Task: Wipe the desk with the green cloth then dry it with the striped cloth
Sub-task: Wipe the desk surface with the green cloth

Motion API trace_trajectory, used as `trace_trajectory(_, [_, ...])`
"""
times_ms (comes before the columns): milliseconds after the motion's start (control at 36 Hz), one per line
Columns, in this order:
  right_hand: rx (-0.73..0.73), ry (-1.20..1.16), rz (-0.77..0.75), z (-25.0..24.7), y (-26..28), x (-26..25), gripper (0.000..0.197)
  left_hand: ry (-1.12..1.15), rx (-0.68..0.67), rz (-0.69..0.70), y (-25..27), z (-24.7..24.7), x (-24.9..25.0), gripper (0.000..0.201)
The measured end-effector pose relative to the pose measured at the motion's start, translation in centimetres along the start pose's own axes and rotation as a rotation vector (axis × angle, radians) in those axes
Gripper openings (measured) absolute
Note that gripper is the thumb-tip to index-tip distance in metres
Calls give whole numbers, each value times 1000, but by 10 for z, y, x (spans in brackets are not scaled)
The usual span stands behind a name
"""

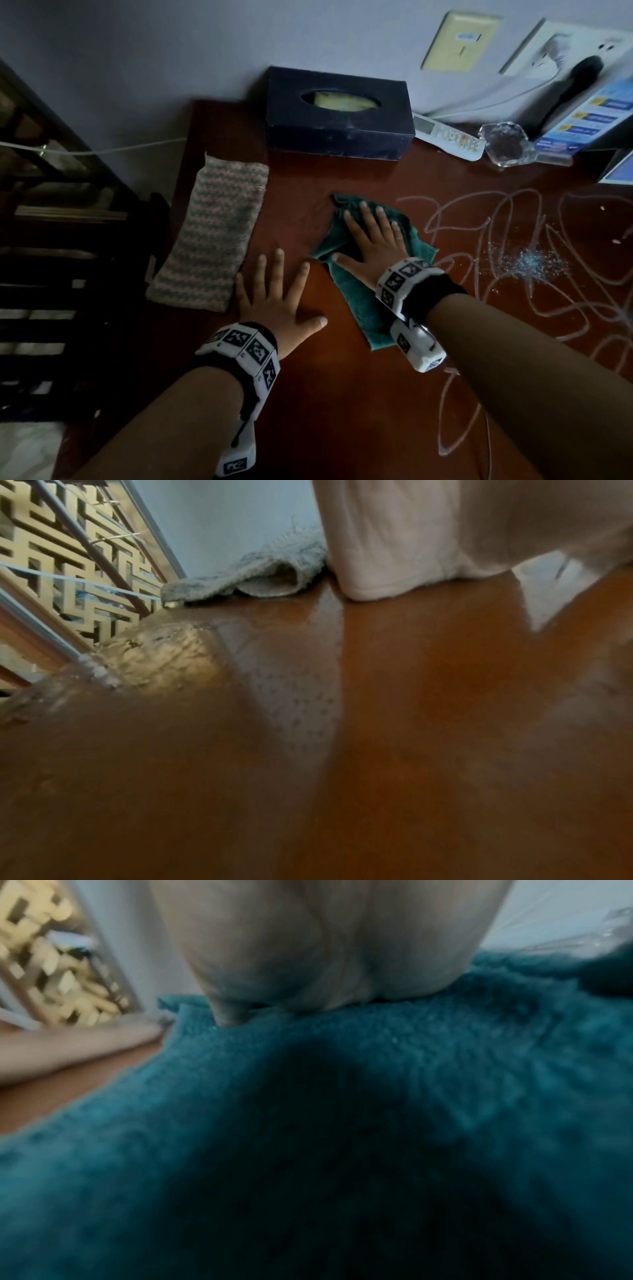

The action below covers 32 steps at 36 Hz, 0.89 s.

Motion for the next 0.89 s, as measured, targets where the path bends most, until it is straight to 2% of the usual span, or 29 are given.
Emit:
trace_trajectory(194, [-24,-141,196,-14,-31,4,81,1,-14,3,1,-1,0,88])
trace_trajectory(306, [-25,-163,231,-19,-38,8,82,-2,-13,0,2,-1,0,87])
trace_trajectory(389, [20,-174,156,-21,-30,7,81,-1,-15,-1,2,-1,1,87])
trace_trajectory(472, [105,-15,-91,-24,-19,11,78,4,-24,-1,1,-2,1,87])
trace_trajectory(528, [70,121,-239,-22,-17,15,73,7,-31,0,1,-2,1,87])
trace_trajectory(555, [28,152,-266,-22,-18,18,72,11,-33,-1,1,-2,1,87])
trace_trajectory(639, [-50,165,-263,-22,-27,23,73,23,-36,-4,0,-2,0,87])
trace_trajectory(889, [20,88,-132,-28,-51,26,80,27,-45,-19,1,-2,0,88])
Point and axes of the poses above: each hand's wrist, its own y-axis away from the middle knuckle, its own z-axis out of the palm, x = y × z, the point moved 2 cm from there along -y, towards the middle knuckle, and after that the axes turned 13 degrees about z, right-handed, at the moved point
